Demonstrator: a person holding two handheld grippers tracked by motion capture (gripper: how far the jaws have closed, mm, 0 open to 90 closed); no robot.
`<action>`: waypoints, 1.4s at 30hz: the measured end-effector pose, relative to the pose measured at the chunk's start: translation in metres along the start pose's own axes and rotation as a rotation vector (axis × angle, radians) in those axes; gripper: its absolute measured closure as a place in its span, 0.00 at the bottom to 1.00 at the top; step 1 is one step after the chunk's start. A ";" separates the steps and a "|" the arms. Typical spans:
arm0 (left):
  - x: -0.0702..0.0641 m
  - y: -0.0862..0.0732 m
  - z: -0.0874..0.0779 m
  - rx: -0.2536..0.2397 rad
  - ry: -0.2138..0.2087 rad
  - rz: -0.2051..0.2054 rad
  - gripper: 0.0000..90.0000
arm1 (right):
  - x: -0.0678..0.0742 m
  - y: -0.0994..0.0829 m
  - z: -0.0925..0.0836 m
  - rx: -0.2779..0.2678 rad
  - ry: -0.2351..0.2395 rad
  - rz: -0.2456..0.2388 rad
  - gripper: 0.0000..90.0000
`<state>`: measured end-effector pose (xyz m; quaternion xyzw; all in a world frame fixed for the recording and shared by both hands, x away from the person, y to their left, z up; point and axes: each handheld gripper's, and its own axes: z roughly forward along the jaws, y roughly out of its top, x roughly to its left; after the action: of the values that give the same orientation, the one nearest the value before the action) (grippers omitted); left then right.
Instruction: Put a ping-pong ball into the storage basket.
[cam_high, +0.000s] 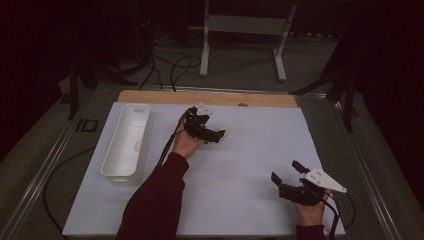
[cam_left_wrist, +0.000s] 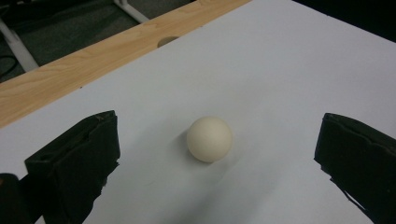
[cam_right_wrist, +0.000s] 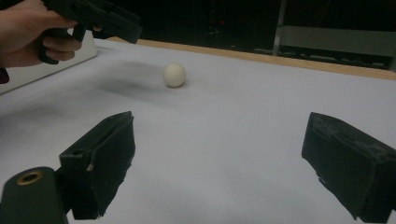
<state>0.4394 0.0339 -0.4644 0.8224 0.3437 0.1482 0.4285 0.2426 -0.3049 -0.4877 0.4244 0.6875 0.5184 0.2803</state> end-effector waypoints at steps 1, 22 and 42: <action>0.000 -0.001 0.001 -0.001 -0.001 -0.004 0.01 | 0.000 0.000 0.000 -0.002 0.000 -0.001 0.10; 0.003 0.000 0.014 0.005 0.009 -0.017 0.01 | 0.000 0.000 0.000 -0.006 0.005 0.002 0.10; 0.001 0.007 0.026 0.018 0.008 -0.018 0.01 | 0.000 0.000 -0.001 -0.009 0.008 0.006 0.10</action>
<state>0.4572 0.0167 -0.4743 0.8224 0.3542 0.1446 0.4212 0.2422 -0.3052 -0.4871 0.4232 0.6848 0.5240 0.2781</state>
